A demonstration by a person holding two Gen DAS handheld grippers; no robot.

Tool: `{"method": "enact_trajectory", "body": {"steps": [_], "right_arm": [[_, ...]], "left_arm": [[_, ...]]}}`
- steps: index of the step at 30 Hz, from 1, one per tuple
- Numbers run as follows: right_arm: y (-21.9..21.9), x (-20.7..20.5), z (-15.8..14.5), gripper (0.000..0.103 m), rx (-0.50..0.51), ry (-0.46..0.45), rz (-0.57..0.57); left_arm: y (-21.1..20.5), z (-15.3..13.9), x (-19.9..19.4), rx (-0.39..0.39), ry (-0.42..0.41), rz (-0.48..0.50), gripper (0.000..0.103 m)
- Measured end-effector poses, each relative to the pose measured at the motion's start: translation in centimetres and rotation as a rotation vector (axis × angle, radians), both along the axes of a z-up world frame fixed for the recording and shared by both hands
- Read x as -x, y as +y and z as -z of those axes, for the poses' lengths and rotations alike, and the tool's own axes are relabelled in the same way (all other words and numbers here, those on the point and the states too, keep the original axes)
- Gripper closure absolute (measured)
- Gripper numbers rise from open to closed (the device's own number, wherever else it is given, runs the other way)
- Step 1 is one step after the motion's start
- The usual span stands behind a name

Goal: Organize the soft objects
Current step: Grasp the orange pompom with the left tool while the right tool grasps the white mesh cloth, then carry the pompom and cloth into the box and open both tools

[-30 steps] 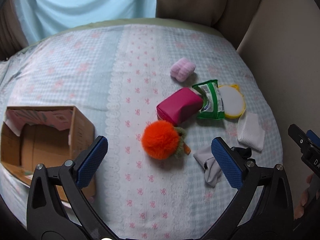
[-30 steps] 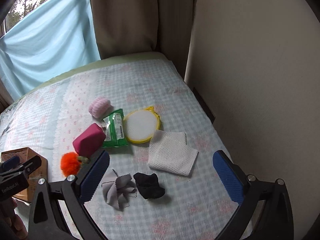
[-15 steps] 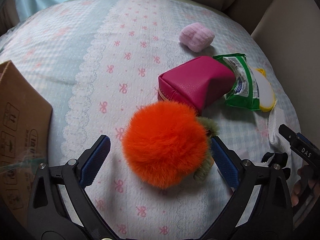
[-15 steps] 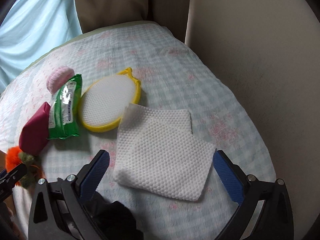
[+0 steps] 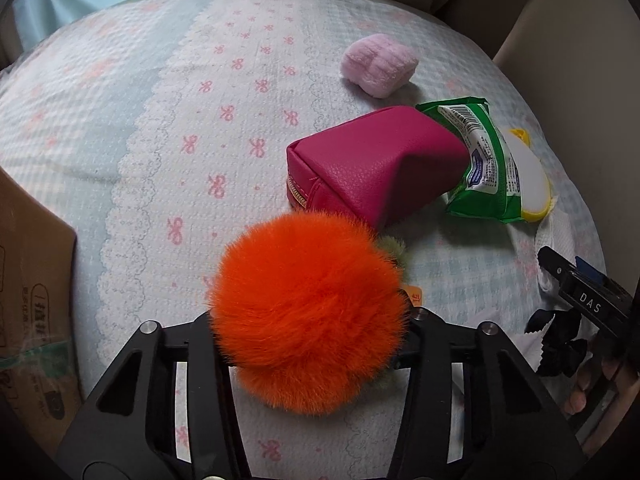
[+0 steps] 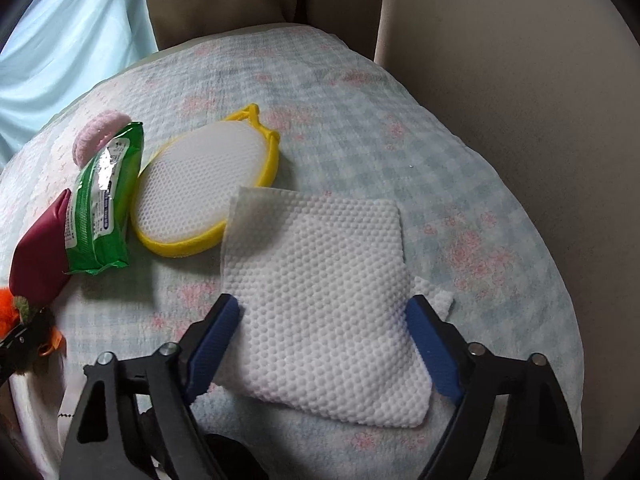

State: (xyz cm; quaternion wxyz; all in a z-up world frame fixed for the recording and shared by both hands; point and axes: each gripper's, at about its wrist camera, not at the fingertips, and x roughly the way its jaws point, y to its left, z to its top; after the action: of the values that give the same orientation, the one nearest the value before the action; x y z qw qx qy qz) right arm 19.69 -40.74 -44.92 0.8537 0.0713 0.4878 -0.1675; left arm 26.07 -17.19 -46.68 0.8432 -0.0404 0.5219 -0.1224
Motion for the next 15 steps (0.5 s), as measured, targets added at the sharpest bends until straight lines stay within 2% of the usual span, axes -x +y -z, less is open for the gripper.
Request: {"method": "enact_trajectory", "body": {"steps": [2,3,5,8,11,15], "right_arm": [[0.4,0.1,-0.3,0.047,-0.002,-0.007,-0.015],[0.5,0.0,-0.4,0.052,-0.004,-0.01,-0.019],[0.7,0.0,-0.5,0.068,-0.012,-0.018,-0.027],[0.8,0.0,-0.7,0.08,-0.027,-0.03,-0.03],[0.5,0.1,-1.0,0.087,-0.04,-0.033,-0.021],[0.1,0.5,-1.9,0.09,-0.05,-0.041,-0.007]], "left_arm": [[-0.1,-0.2,0.1,0.006,0.0,0.006,0.065],[-0.1,-0.3,0.2,0.008,-0.003,0.009,0.066],[-0.2,-0.4,0.4,0.006,-0.008,0.012,0.066],[-0.2,-0.6,0.7,0.004,-0.008,0.011,0.066],[0.0,-0.9,0.9,0.006,-0.009,0.001,0.066],[0.1,-1.7,1.1,0.01,-0.018,0.001,0.066]]}}
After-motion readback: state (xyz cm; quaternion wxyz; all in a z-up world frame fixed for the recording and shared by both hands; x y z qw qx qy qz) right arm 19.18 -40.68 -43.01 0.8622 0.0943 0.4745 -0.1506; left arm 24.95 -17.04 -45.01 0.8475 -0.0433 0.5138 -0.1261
